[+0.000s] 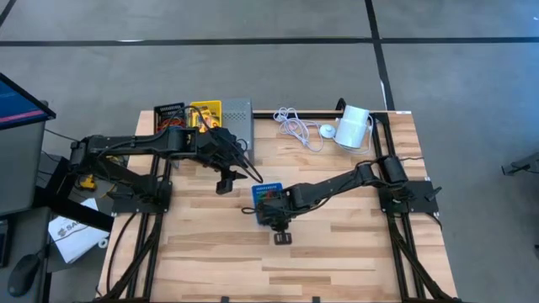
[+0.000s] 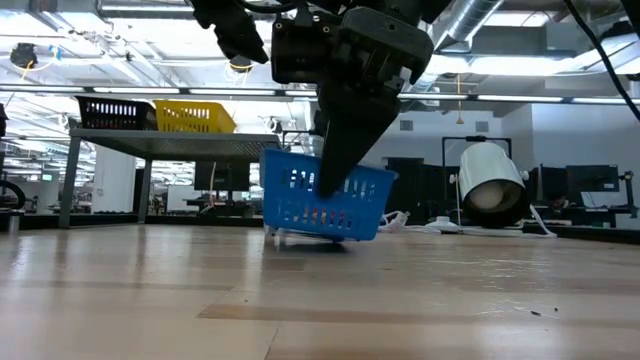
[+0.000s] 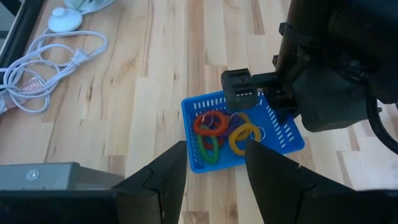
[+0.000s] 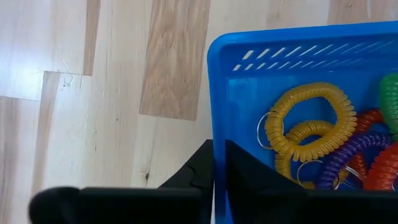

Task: Pick & Place Office Desk Supplies
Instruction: Put the blue bin on the shelf

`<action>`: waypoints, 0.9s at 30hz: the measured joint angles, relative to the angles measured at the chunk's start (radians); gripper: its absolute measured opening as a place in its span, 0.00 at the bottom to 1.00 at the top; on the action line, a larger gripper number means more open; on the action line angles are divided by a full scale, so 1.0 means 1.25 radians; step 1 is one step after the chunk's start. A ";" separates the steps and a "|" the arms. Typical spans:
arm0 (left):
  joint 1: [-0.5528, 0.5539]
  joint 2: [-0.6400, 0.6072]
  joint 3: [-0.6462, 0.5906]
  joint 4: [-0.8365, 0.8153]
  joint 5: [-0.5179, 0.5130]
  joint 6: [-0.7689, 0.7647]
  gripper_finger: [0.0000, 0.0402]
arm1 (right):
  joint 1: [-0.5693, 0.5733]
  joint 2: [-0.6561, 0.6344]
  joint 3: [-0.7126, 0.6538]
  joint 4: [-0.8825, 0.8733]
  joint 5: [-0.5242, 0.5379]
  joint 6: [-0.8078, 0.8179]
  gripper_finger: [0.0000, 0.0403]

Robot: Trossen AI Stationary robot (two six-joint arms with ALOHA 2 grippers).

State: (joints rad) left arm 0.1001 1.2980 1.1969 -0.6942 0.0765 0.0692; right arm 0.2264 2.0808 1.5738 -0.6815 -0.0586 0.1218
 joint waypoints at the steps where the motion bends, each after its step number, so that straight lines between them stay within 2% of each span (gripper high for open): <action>1: 0.000 0.000 0.000 0.000 0.000 0.000 0.40 | 0.000 0.000 0.000 0.000 -0.001 -0.001 0.06; 5: 0.000 0.000 0.000 -0.002 0.000 0.000 0.40 | 0.000 0.000 0.000 -0.002 -0.022 -0.004 0.12; 13: 0.000 0.000 0.000 -0.002 0.000 0.000 0.40 | 0.000 0.000 0.000 -0.009 -0.024 0.024 0.38; 17: 0.000 0.000 0.000 -0.002 0.000 0.000 0.40 | 0.000 0.000 0.001 -0.010 -0.024 0.038 0.47; 21: 0.000 0.000 0.000 -0.004 0.008 0.001 0.40 | 0.000 0.000 0.025 -0.019 -0.024 0.043 0.49; 27: 0.000 0.000 0.000 -0.008 0.127 -0.002 0.40 | 0.002 -0.028 0.060 -0.049 -0.013 0.031 0.46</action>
State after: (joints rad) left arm 0.1001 1.2984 1.1969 -0.7036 0.2356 0.0673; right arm 0.2288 2.0455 1.6493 -0.7422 -0.0742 0.1604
